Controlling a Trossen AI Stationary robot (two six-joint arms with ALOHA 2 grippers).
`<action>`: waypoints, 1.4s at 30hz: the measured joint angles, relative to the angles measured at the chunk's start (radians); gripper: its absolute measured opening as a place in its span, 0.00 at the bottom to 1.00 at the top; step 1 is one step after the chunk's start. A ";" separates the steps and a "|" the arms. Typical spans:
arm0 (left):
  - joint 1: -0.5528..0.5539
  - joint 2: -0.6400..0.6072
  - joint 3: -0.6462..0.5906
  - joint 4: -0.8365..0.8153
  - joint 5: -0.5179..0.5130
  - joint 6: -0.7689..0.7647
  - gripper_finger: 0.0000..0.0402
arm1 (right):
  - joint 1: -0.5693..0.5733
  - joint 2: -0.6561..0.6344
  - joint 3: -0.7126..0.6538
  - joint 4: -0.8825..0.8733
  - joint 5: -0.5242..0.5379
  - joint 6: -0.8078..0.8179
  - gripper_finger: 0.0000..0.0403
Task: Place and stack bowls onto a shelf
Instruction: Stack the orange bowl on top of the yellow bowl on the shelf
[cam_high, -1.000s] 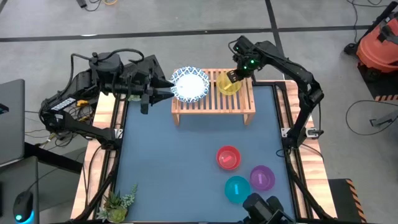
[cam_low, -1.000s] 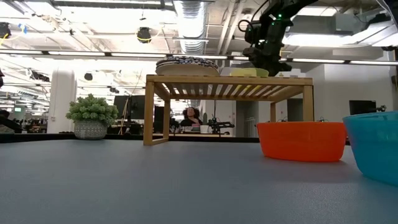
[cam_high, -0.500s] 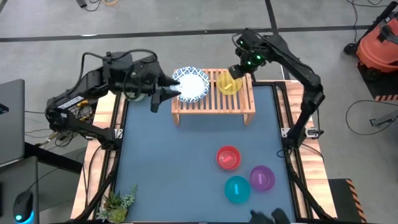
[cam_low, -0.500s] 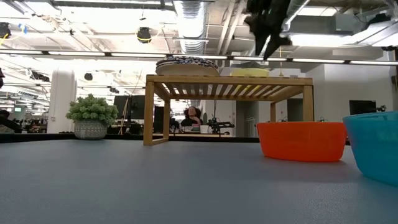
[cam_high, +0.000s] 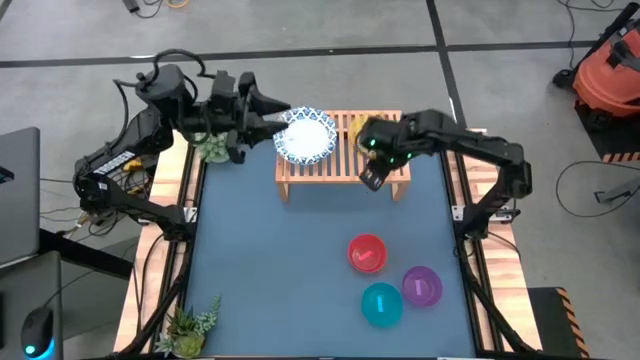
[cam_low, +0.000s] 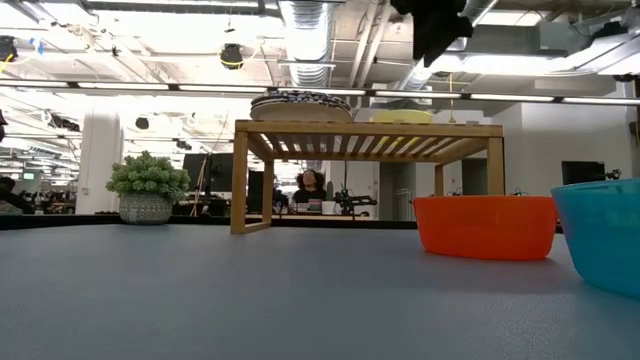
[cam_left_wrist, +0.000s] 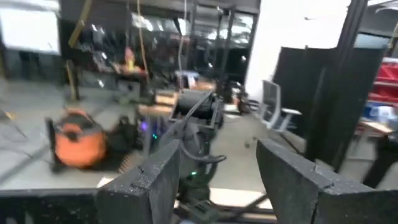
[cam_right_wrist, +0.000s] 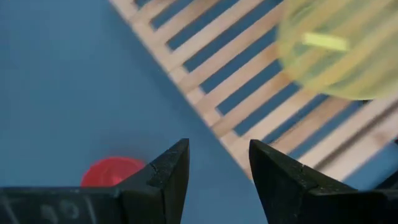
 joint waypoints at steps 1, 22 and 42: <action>-0.004 0.001 0.000 -0.019 0.006 -0.013 0.49 | 0.014 0.000 -0.032 0.018 -0.001 -0.016 0.48; -0.450 0.142 0.000 -0.641 -0.394 -0.174 0.49 | 0.188 -0.068 -0.345 0.075 -0.137 0.068 0.48; -0.490 0.141 0.002 0.218 -0.148 -0.113 0.49 | 0.743 -0.102 -0.464 0.100 0.168 0.840 0.48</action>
